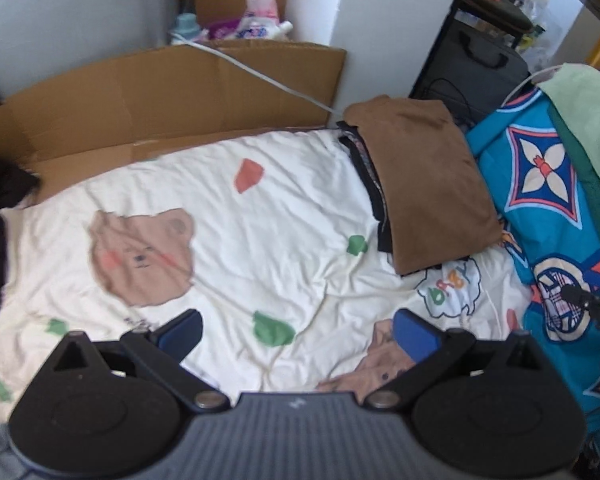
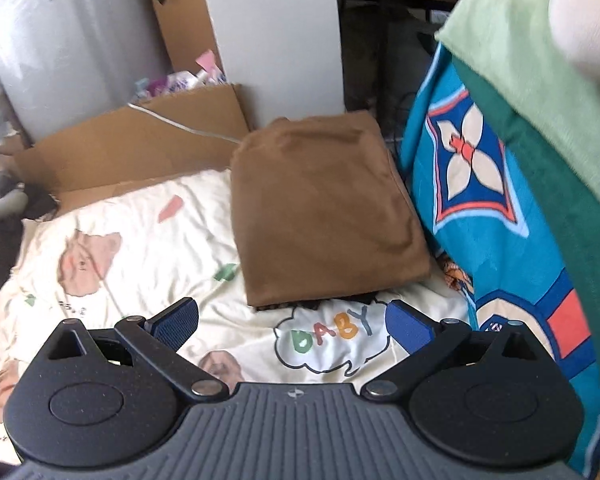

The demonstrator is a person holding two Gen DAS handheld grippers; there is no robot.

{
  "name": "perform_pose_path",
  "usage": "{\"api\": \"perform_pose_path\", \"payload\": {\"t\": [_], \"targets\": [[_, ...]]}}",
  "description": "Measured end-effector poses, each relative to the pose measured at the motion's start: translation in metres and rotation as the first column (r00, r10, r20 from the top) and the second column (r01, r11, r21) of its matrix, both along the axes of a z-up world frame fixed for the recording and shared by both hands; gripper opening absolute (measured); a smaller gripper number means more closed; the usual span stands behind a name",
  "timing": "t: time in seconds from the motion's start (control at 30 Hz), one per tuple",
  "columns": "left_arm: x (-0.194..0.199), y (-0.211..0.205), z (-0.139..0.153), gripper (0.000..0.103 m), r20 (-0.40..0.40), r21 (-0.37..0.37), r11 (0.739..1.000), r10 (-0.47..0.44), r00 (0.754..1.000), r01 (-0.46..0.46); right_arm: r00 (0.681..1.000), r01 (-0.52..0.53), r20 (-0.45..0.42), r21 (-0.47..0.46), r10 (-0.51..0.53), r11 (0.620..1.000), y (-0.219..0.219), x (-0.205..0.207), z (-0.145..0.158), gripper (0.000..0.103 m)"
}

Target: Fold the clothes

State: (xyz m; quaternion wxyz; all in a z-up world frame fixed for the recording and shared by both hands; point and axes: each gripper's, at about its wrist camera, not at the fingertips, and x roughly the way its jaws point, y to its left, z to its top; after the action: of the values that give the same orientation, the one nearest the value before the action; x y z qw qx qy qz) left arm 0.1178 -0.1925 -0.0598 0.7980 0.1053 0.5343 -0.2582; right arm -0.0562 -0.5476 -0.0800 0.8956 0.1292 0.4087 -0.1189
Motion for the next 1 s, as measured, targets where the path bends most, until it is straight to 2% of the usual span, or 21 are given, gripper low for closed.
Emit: {"api": "perform_pose_path", "payload": {"t": [0.13, 0.27, 0.37, 0.47, 0.6, 0.83, 1.0], "targets": [[-0.012, 0.015, 0.037, 0.102, -0.006, -0.015, 0.999, 0.044, 0.999, -0.044, 1.0, -0.013, 0.026, 0.021, 0.013, 1.0, 0.005, -0.012, 0.021, 0.103], [-0.024, 0.023, 0.064, 0.102, 0.016, 0.023, 0.997, 0.073, 0.997, -0.073, 0.998, -0.036, 0.052, 0.049, 0.033, 0.998, 0.009, -0.026, 0.039, 0.103], [-0.033, 0.028, 0.082, 0.102, 0.018, 0.006, 0.996, 0.094, 0.995, -0.094, 0.998, -0.043, 0.049, 0.051, 0.04, 0.998, 0.011, -0.038, 0.048, 0.103], [-0.043, 0.036, 0.099, 0.103, 0.021, -0.008, 0.994, 0.111, 0.994, -0.111, 0.998, -0.045, 0.034, 0.06, 0.043, 0.997, 0.012, -0.048, 0.053, 0.103], [-0.055, 0.049, 0.131, 0.103, 0.082, 0.002, 0.994, 0.111, 0.99, -0.111, 0.999, -0.042, -0.002, 0.074, 0.043, 0.996, 0.016, -0.059, 0.055, 0.103], [-0.074, 0.09, 0.181, 0.103, 0.133, 0.026, 0.987, 0.152, 0.98, -0.156, 0.997, -0.074, -0.004, 0.101, 0.075, 0.992, 0.022, -0.074, 0.064, 0.103], [-0.092, 0.13, 0.203, 0.103, 0.143, -0.004, 0.967, 0.254, 0.956, -0.256, 0.995, -0.097, -0.023, 0.118, 0.101, 0.988, 0.033, -0.084, 0.065, 0.103]]}}
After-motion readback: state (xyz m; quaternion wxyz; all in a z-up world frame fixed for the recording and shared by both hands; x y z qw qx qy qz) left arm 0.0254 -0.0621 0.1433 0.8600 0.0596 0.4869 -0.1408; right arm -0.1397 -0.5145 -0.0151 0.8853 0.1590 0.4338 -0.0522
